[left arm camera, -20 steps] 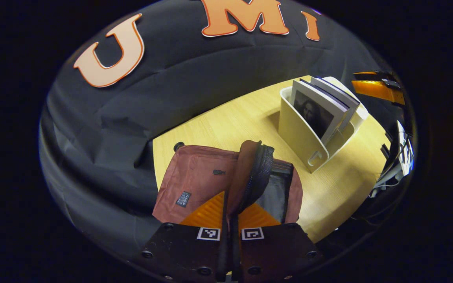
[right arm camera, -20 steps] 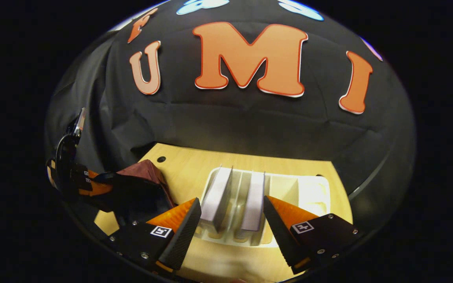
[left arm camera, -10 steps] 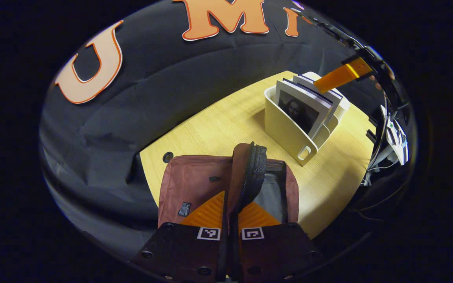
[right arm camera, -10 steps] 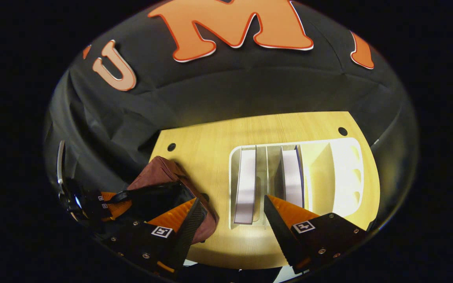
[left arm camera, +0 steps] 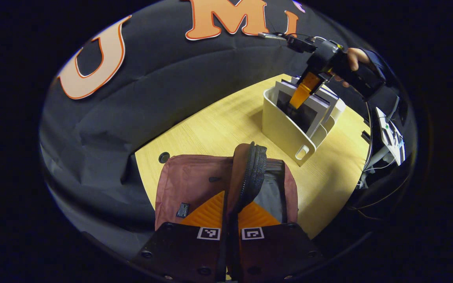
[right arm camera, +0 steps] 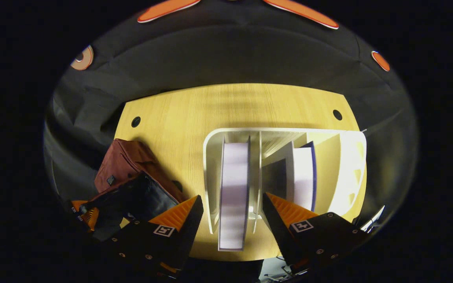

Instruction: Open the schoolbag, grab two books from the bookshelf and put them into the schoolbag.

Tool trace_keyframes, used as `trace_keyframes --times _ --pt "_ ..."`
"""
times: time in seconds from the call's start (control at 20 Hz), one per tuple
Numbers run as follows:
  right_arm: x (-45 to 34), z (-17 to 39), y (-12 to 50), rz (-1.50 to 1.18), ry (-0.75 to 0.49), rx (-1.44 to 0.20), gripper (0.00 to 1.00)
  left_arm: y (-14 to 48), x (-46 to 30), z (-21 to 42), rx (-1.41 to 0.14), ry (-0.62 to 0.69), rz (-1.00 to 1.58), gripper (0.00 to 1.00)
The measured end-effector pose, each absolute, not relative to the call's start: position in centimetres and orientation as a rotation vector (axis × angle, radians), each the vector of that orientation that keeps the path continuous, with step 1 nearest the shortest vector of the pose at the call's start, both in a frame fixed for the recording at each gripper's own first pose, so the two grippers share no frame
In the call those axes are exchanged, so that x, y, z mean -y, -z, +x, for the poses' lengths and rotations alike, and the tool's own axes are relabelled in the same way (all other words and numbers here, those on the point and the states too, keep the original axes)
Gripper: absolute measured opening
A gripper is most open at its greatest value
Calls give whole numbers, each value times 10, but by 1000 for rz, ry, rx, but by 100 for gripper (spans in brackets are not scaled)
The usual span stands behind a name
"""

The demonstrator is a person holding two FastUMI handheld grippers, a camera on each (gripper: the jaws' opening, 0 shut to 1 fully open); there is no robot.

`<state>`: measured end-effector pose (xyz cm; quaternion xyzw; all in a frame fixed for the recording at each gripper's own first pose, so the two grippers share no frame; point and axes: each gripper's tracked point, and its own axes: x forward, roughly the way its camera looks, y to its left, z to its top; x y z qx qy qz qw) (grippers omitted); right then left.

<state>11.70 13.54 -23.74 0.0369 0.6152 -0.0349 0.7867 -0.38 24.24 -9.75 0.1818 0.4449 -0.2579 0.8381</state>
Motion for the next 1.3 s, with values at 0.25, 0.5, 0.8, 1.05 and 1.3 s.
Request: trace_keyframes --times 0.25,0.5,0.8,1.05,1.3 --pt "-131 122 265 1 121 -1394 68 102 -246 -8 -952 548 366 5" --pt "-128 126 260 24 159 -1398 41 105 -246 -6 -958 549 361 5" --pt "-124 123 203 95 85 -1338 39 110 -244 -5 -972 557 357 5" --pt "-117 120 120 137 58 -1229 39 112 -243 -4 -985 557 365 6" --pt "-118 110 51 160 14 -1116 38 110 -241 -2 -984 554 376 6"
